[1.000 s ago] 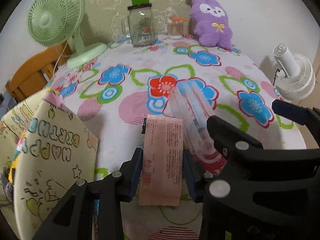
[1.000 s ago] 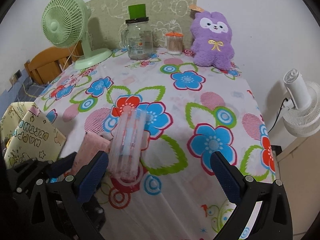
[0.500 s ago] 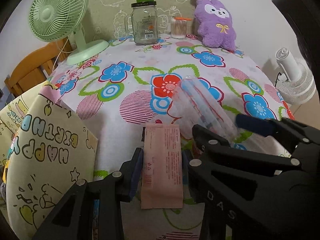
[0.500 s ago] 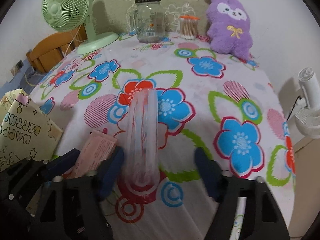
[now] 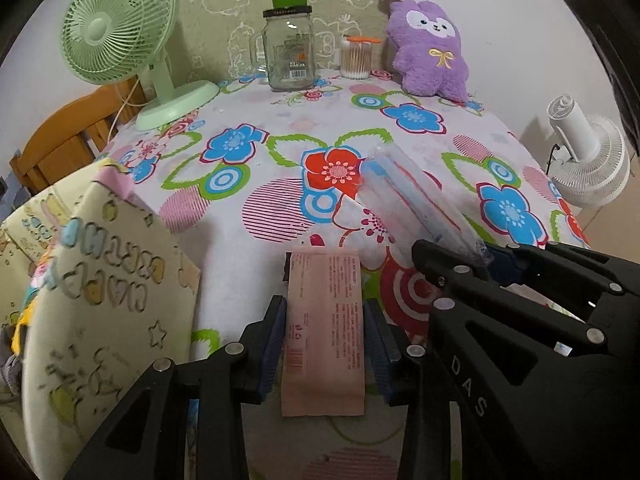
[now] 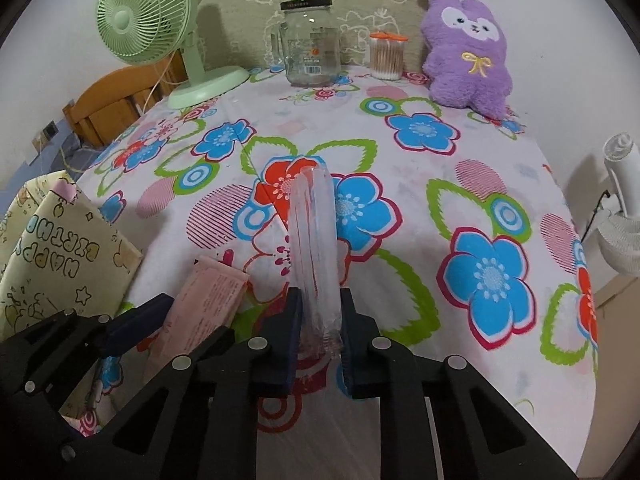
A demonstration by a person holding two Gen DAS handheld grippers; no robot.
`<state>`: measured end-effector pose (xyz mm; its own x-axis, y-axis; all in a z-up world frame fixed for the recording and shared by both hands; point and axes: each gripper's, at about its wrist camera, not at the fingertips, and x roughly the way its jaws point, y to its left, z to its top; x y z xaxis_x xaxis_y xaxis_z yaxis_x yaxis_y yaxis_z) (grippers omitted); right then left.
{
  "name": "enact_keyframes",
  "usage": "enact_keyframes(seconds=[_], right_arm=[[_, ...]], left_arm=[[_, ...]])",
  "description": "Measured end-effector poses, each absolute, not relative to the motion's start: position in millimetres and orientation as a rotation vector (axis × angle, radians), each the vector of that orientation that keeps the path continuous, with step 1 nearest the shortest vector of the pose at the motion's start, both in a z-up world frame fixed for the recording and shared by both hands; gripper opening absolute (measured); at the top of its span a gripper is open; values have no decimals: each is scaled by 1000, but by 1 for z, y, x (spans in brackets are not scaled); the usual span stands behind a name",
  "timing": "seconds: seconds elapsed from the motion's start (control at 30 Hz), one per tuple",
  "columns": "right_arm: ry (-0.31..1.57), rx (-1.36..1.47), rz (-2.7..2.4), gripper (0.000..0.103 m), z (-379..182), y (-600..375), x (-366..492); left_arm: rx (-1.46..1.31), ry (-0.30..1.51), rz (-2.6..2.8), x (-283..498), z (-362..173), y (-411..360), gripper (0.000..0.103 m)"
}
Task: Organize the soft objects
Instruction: 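Carry the pink card and clear bag toward the cardboard box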
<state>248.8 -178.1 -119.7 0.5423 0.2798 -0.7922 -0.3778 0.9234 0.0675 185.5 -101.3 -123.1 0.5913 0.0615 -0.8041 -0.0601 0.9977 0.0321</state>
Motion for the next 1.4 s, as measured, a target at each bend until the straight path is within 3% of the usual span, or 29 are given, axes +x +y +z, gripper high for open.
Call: enact_keyframes(seconds=[1.4], right_arm=[[614,-115,135,19,-5,-205,89]], left_arm=[[73,665,-85,61,-26,-116,39]])
